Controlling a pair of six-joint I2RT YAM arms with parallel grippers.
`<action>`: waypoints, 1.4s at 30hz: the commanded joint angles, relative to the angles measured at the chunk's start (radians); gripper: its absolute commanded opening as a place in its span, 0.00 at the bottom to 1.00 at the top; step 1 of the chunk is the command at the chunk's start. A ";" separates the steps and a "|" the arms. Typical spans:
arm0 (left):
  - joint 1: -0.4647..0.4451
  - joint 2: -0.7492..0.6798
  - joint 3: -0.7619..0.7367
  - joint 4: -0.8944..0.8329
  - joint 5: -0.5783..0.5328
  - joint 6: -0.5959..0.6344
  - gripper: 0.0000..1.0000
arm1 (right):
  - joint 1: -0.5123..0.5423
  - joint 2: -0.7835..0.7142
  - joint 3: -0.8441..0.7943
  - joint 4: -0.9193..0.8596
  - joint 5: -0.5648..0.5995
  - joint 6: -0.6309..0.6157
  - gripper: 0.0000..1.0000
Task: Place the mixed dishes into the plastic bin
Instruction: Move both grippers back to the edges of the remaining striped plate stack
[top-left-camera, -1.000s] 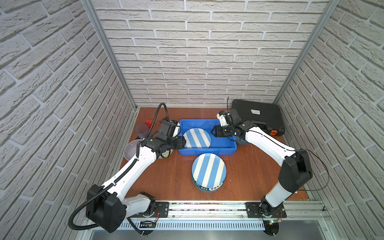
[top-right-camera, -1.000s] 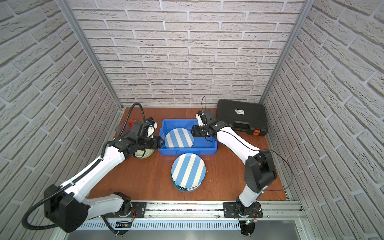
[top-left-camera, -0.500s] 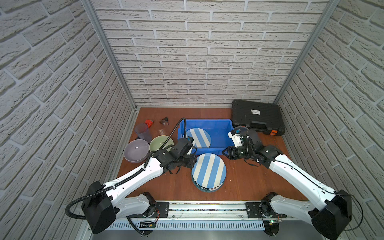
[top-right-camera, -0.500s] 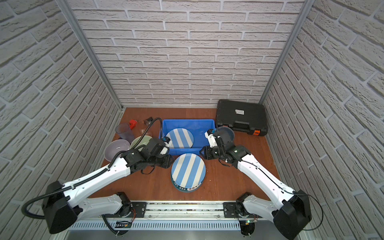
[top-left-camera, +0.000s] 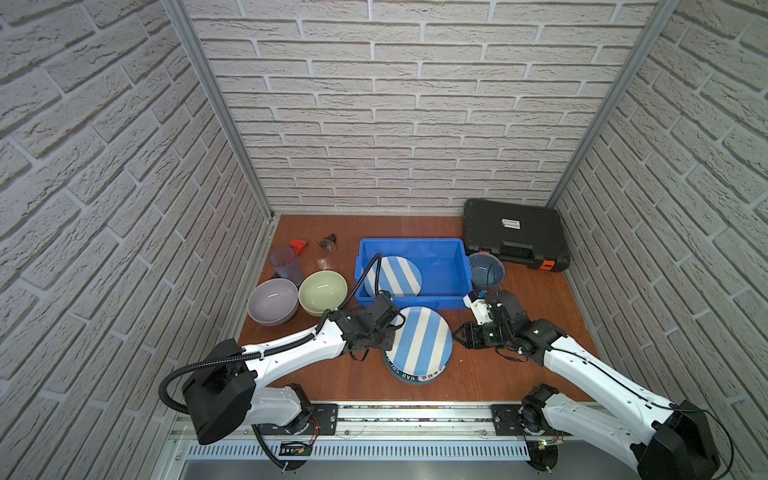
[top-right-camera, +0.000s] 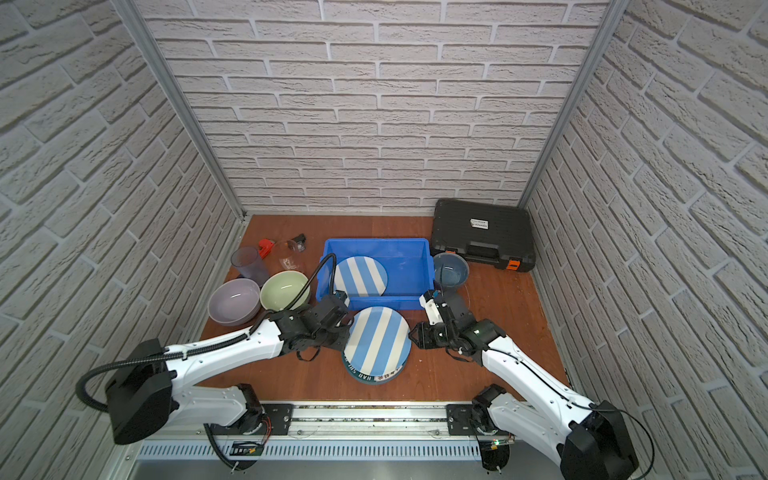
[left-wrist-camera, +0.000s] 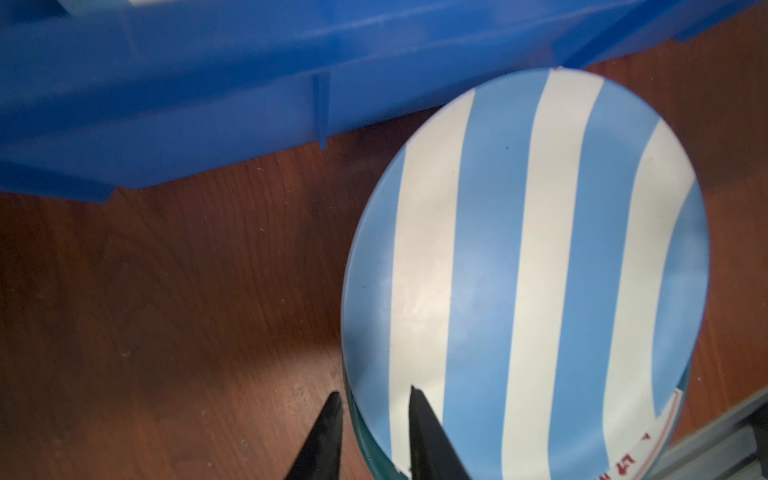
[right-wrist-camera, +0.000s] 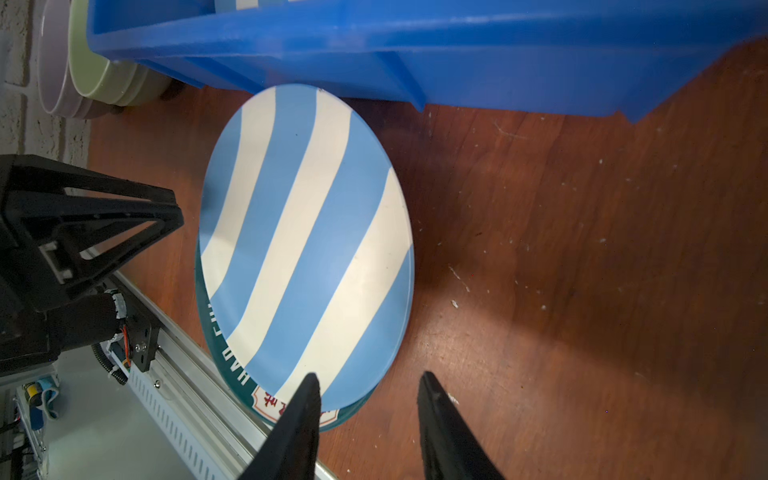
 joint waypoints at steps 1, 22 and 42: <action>-0.004 0.023 -0.003 0.039 -0.046 -0.007 0.27 | 0.004 0.028 -0.032 0.120 -0.029 0.029 0.40; -0.033 0.157 -0.024 0.141 -0.031 -0.041 0.16 | 0.004 0.129 -0.070 0.227 -0.077 0.066 0.34; -0.050 0.192 -0.002 0.135 -0.042 -0.049 0.16 | 0.003 0.013 0.024 -0.064 0.183 0.031 0.40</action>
